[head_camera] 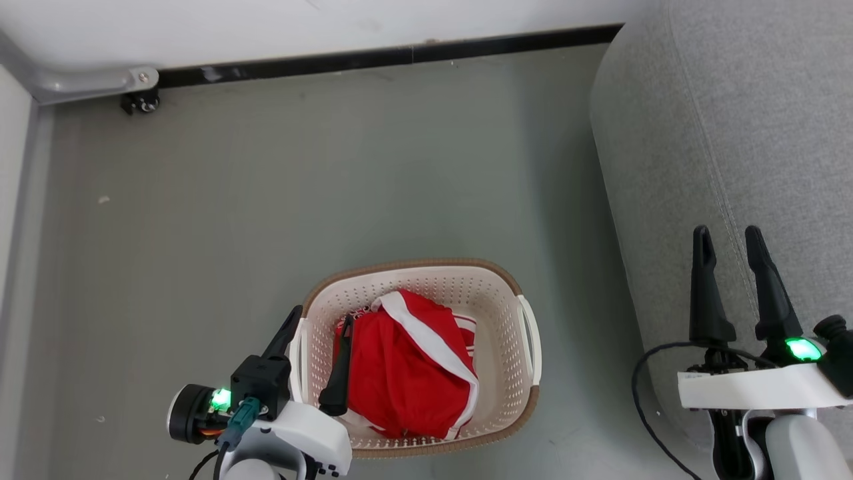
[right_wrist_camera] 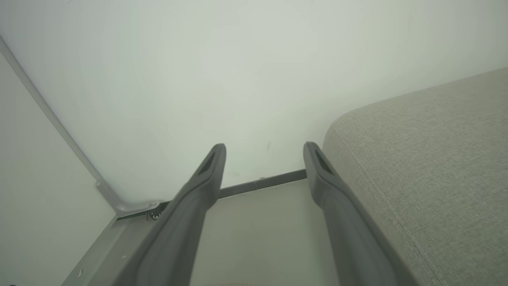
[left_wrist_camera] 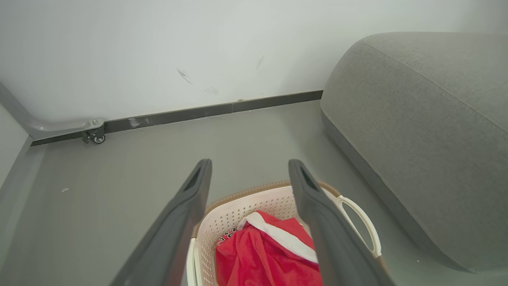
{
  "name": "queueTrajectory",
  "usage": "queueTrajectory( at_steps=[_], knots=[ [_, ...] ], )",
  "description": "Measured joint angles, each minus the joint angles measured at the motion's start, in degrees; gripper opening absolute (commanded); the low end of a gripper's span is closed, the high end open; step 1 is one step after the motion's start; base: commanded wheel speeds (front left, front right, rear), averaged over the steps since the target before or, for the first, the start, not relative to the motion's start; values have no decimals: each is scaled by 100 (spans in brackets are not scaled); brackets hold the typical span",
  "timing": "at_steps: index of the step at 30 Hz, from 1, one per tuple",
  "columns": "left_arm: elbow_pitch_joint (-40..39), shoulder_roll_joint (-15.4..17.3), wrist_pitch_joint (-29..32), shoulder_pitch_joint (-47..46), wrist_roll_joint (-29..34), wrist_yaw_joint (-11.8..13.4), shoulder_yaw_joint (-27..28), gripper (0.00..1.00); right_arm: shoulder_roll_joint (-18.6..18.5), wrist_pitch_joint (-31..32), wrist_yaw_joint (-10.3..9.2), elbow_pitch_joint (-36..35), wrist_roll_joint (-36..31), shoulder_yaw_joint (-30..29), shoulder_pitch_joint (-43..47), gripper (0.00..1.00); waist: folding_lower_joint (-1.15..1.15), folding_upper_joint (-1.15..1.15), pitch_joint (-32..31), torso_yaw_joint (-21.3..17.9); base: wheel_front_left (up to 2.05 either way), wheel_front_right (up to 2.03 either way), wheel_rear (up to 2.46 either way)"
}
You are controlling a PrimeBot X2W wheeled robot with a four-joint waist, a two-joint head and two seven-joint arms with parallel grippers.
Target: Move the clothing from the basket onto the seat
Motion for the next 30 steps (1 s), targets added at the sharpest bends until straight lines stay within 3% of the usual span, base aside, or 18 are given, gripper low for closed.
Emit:
queueTrajectory(
  at_steps=[16, 30],
  knots=[
    [811, 19, -1, -559, 313, -207, -311, 100, -5, -8, 0, -515, -2, -18, -760, 100, 0, 0, 925, -340, 0, 0, 0],
    [1704, 88, -1, -820, 342, -188, -231, 100, -8, -9, 0, -612, 18, 75, -1148, 100, 0, 0, 1485, -625, 0, 0, 0]
  ],
)
